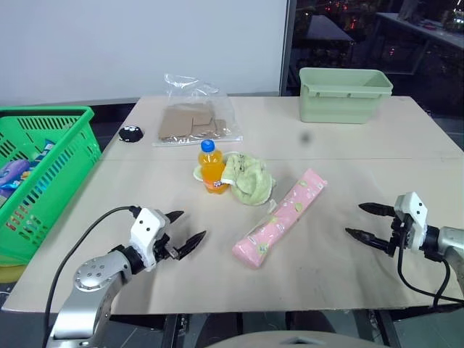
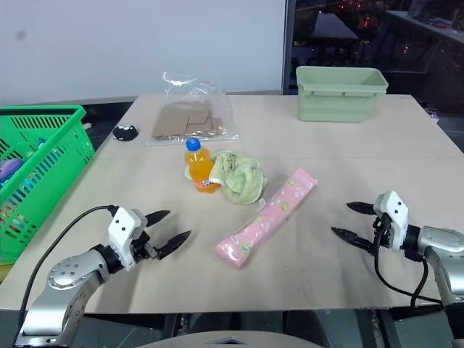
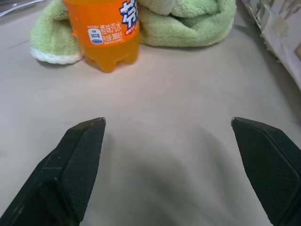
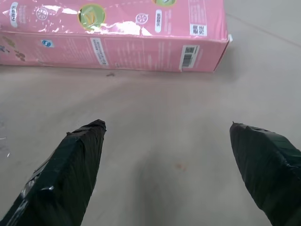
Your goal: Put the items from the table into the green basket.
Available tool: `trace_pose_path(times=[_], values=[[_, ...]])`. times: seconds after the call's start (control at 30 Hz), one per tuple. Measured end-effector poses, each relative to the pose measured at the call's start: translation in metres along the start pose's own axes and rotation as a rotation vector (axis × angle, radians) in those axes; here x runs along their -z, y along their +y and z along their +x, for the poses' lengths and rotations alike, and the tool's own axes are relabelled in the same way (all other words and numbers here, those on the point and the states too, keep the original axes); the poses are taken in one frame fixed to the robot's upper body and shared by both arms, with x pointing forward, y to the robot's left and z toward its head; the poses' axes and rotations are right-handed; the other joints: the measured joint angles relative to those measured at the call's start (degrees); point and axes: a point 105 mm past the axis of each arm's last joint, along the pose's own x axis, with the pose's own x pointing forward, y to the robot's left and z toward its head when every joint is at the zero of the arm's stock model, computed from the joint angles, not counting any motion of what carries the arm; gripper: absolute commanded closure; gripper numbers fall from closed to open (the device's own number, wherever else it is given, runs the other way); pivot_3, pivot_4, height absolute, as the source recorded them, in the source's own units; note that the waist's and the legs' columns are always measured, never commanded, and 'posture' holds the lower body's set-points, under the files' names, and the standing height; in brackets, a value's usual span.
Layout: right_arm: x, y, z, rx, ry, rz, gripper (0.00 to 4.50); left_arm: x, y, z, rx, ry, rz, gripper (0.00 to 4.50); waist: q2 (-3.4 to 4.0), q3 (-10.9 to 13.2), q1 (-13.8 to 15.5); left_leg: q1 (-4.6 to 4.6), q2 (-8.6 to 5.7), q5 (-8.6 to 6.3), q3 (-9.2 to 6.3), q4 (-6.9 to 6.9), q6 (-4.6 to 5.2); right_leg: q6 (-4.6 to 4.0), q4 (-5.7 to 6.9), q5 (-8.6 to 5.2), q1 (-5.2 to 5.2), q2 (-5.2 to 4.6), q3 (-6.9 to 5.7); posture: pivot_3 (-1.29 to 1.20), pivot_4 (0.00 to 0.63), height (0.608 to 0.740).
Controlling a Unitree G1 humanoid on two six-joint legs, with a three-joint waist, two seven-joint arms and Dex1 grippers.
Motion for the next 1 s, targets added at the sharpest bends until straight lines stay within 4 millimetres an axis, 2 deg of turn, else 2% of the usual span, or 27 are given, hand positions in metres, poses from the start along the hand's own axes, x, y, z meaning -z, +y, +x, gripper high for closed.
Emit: trace_pose_path(times=[0.03,0.13,0.23,0.33,0.37,0.47,0.57,0.67,0.73,0.77,0.8,0.9,0.93,1.0], values=[[-0.005,-0.002,0.002,-0.001,-0.012,-0.01,0.0,-0.002,0.001,-0.001,0.005,-0.002,0.002,0.09,0.03,0.0,0.0,0.0,0.02,0.0,0.0,0.0,0.0,-0.01,0.0,0.0,-0.01,0.0,0.0,-0.01,0.0,0.74],[-0.043,-0.003,0.021,-0.037,-0.103,-0.068,0.0,-0.017,0.01,-0.016,0.078,0.008,-0.04,0.09,0.05,0.2,-0.4,-0.01,0.19,0.0,0.02,0.0,0.0,-0.09,0.07,0.06,-0.11,0.14,-0.01,-0.01,0.0,0.74],[-0.089,0.007,0.055,-0.129,-0.144,-0.179,0.0,-0.057,0.016,-0.038,0.176,-0.043,-0.015,0.09,0.14,0.3,-0.7,-0.12,0.27,0.0,0.02,-0.02,0.0,-0.12,0.13,0.07,-0.36,0.16,-0.09,-0.01,0.0,0.74],[-0.112,0.019,0.093,-0.189,-0.148,-0.231,0.0,-0.082,0.019,-0.052,0.22,-0.07,0.025,0.09,0.16,0.3,-0.9,-0.18,0.23,0.01,0.01,-0.08,0.0,-0.27,0.11,0.13,-0.41,0.15,-0.12,0.02,0.0,0.74],[-0.118,0.026,0.113,-0.22,-0.138,-0.237,0.0,-0.087,0.02,-0.056,0.229,-0.074,0.036,0.09,0.17,0.3,-1.1,-0.25,0.22,0.01,0.01,-0.1,0.0,-0.38,0.12,0.19,-0.44,0.16,-0.11,0.02,0.0,0.74],[-0.122,0.036,0.158,-0.256,-0.06,-0.232,0.0,-0.098,0.021,-0.061,0.235,-0.095,0.052,0.09,0.17,0.3,-1.2,-0.37,0.17,0.01,-0.05,-0.12,-0.01,-0.4,0.22,0.21,-0.55,0.17,-0.12,0.05,0.0,0.74],[-0.122,0.036,0.191,-0.236,0.03,-0.214,0.0,-0.101,0.025,-0.068,0.195,-0.091,0.028,0.09,0.1,0.3,-0.7,-0.45,0.13,0.02,-0.13,-0.28,-0.02,-0.38,0.29,0.23,-0.72,0.15,-0.15,0.08,0.0,0.74],[-0.122,0.04,0.208,-0.239,0.066,-0.207,0.0,-0.1,0.018,-0.07,0.184,-0.066,0.02,0.09,0.09,0.3,-0.1,-0.45,0.13,0.02,-0.14,-0.41,-0.02,-0.21,0.33,0.33,-0.76,0.16,-0.15,0.1,0.0,0.74],[-0.109,0.041,0.218,-0.242,0.152,-0.177,0.0,-0.101,0.011,-0.071,0.179,-0.067,0.015,0.09,0.09,0.3,0.2,-0.44,0.13,0.03,-0.16,-0.5,-0.04,-0.23,0.37,0.34,-0.83,0.16,-0.17,0.14,0.0,0.74],[-0.094,0.04,0.224,-0.232,0.239,-0.143,0.0,-0.101,0.008,-0.074,0.158,-0.066,0.01,0.09,0.09,0.3,0.6,-0.43,0.13,0.06,-0.25,-0.54,-0.09,-0.27,0.37,0.32,-0.84,0.16,-0.26,0.14,0.0,0.74],[-0.092,0.039,0.224,-0.23,0.246,-0.139,0.0,-0.101,0.008,-0.074,0.155,-0.066,0.01,0.09,0.1,0.3,0.8,-0.43,0.13,0.12,-0.28,-0.62,-0.2,-0.31,0.4,0.3,-0.85,0.16,-0.28,0.17,0.0,0.74],[-0.091,0.04,0.229,-0.23,0.274,-0.114,0.84,-0.103,0.006,-0.076,0.127,-0.072,0.011,0.0,0.1,0.3,1.5,-0.39,0.14,0.21,-0.32,-0.68,-0.35,-0.54,0.46,0.16,-0.86,0.23,-0.31,0.18,0.0,0.74],[-0.094,0.042,0.231,-0.234,0.267,-0.116,1.42,-0.103,0.004,-0.076,0.128,-0.074,0.01,0.0,0.1,0.3,1.6,-0.38,0.16,0.23,-0.36,-0.69,-0.38,-0.56,0.52,0.15,-0.87,0.27,-0.33,0.18,0.0,0.74],[-0.099,0.045,0.234,-0.245,0.255,-0.121,2.31,-0.105,0.002,-0.077,0.128,-0.079,0.012,0.0,0.1,0.3,1.8,-0.36,0.19,0.25,-0.42,-0.69,-0.4,-0.61,0.55,0.12,-0.86,0.33,-0.38,0.18,0.0,0.74]])
